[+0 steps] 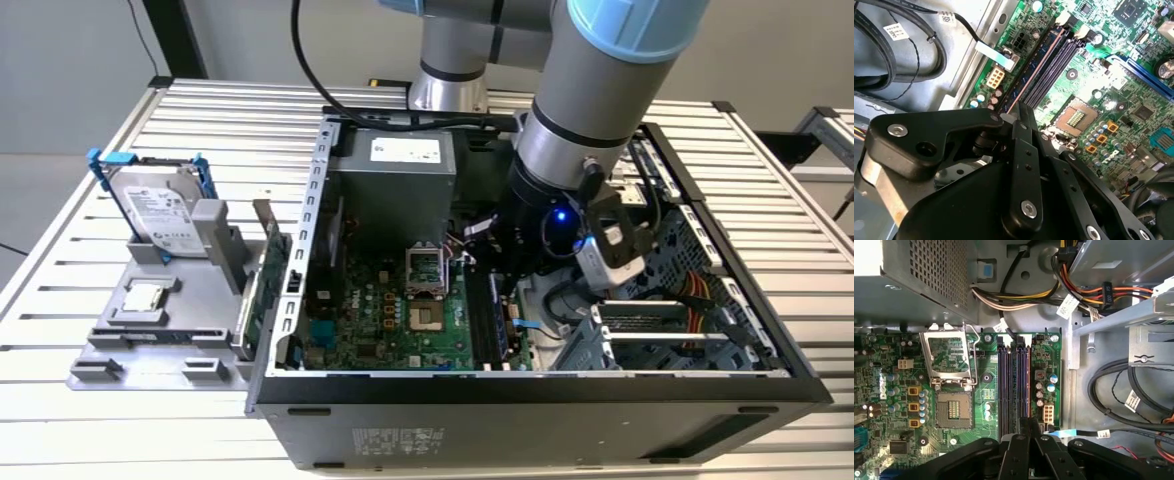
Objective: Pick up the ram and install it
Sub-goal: 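Press down the ram until it locks into place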
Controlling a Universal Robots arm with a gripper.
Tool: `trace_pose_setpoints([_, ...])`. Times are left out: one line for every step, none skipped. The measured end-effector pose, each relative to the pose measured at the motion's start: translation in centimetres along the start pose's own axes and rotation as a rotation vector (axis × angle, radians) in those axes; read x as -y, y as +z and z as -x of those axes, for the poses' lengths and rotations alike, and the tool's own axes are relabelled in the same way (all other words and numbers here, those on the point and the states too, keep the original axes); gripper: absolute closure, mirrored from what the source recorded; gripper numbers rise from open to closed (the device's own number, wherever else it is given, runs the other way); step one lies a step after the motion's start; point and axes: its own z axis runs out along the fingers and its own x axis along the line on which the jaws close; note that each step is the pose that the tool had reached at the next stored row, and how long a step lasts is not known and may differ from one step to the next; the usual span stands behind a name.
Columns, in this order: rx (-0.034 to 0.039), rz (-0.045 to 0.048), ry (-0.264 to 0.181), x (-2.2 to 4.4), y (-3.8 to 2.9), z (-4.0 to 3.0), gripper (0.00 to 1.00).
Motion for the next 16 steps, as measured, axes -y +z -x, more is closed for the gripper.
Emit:
trace_pose_setpoints([-0.0001,-0.0002,-0.008,0.00,0.00,0.00,1.00])
trace_pose_setpoints([-0.0001,-0.0004,-0.017,0.00,0.00,0.00,1.00])
trace_pose_setpoints([-0.0001,-0.0005,-0.027,0.00,0.00,0.00,1.00])
trace_pose_setpoints([-0.0002,-0.0007,-0.038,0.00,-0.01,0.00,1.00])
trace_pose_setpoints([-0.0002,-0.0009,-0.049,0.00,0.00,0.00,1.00])
trace_pose_setpoints([-0.0003,-0.0012,-0.061,0.00,0.00,0.00,1.00])
trace_pose_setpoints([-0.0003,-0.0017,-0.072,0.00,0.00,0.00,1.00])
trace_pose_setpoints([-0.0003,-0.0020,-0.082,0.00,0.00,0.00,1.00])
trace_pose_setpoints([-0.0003,-0.0023,-0.091,0.00,0.00,0.00,1.00])
trace_pose_setpoints([-0.0004,-0.0025,-0.100,0.00,0.00,0.00,1.00])
trace_pose_setpoints([-0.0004,-0.0029,-0.110,0.00,0.00,0.00,1.00])
trace_pose_setpoints([-0.0004,-0.0033,-0.120,0.00,0.00,0.00,1.00])
trace_pose_setpoints([-0.0005,-0.0037,-0.130,0.00,0.00,0.00,1.00])
trace_pose_setpoints([-0.0005,-0.0041,-0.141,0.00,0.00,0.00,1.00])
trace_pose_setpoints([-0.0006,-0.0046,-0.151,0.00,0.00,0.00,1.00])
trace_pose_setpoints([-0.0006,-0.0051,-0.162,0.00,0.00,0.00,1.00])
